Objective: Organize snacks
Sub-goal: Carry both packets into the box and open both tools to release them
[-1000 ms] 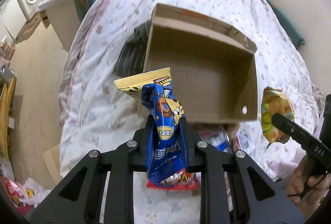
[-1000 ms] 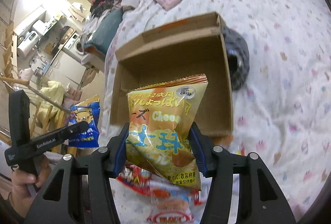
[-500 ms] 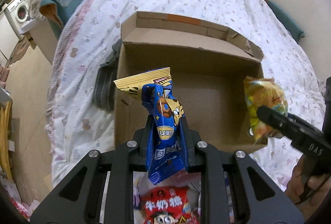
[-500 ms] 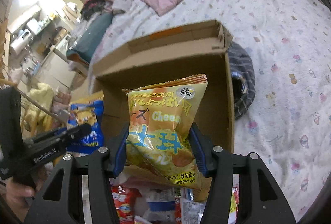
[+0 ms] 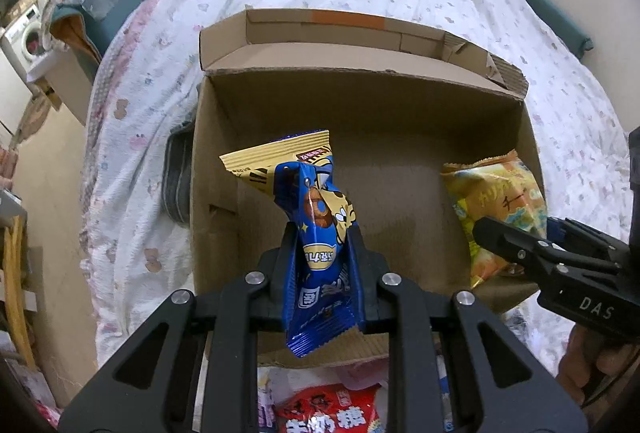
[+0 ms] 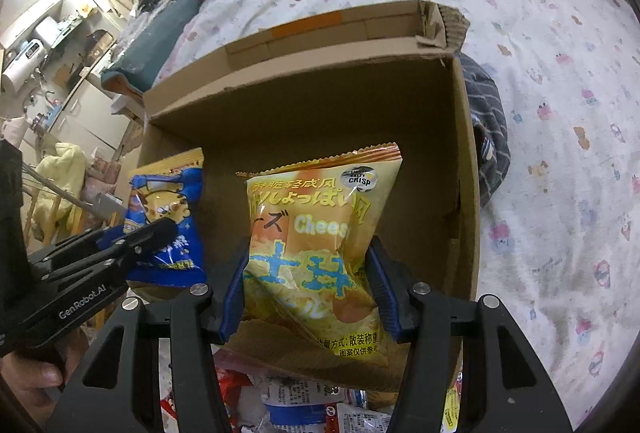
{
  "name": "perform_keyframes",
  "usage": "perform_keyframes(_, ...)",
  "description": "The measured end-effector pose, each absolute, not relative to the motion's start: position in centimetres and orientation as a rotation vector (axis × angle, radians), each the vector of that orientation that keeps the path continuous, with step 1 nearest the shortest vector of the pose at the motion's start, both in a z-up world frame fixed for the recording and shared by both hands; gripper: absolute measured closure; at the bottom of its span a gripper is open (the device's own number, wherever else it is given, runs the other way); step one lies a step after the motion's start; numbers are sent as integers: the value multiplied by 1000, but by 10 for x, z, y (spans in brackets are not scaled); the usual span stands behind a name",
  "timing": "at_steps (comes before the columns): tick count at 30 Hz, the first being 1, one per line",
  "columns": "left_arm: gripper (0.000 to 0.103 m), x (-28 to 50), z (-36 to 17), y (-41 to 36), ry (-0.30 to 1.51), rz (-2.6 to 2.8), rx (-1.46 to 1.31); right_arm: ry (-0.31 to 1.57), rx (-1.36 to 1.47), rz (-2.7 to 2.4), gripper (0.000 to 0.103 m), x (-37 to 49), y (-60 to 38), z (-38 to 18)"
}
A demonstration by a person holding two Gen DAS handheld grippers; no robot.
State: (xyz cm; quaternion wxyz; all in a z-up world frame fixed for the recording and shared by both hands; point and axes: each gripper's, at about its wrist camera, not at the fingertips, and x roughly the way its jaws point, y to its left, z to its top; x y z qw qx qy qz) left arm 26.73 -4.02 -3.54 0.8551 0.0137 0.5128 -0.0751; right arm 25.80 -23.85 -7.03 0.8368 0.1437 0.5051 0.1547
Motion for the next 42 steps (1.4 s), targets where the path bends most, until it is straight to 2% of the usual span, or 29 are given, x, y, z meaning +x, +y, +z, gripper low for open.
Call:
perform_keyframes(28, 82, 265, -31, -35, 1061, -143, 35, 1069, 308, 305, 44, 262, -242, -76)
perform_keyframes(29, 81, 265, -31, -36, 1063, -142, 40, 1069, 309, 303, 44, 263, -243, -76)
perform_keyframes(30, 72, 264, -32, -36, 1069, -136, 53, 1067, 308, 300, 44, 263, -243, -76)
perform_keyframes(31, 59, 264, -33, -37, 1073, -129, 62, 1066, 307, 297, 44, 263, -243, -76)
perform_keyframes(37, 38, 262, -31, -39, 1058, -126, 82, 1059, 316, 307, 44, 263, -243, -74)
perform_keyframes(38, 38, 262, -30, -38, 1054, -124, 80, 1053, 323, 311, 40, 263, -243, -73)
perform_keyframes(40, 37, 262, -30, -38, 1055, -123, 73, 1035, 345, 320, 18, 262, -246, -70)
perform_keyframes(42, 37, 262, -30, -37, 1058, -124, 67, 1014, 363, 322, 16, 261, -249, -67)
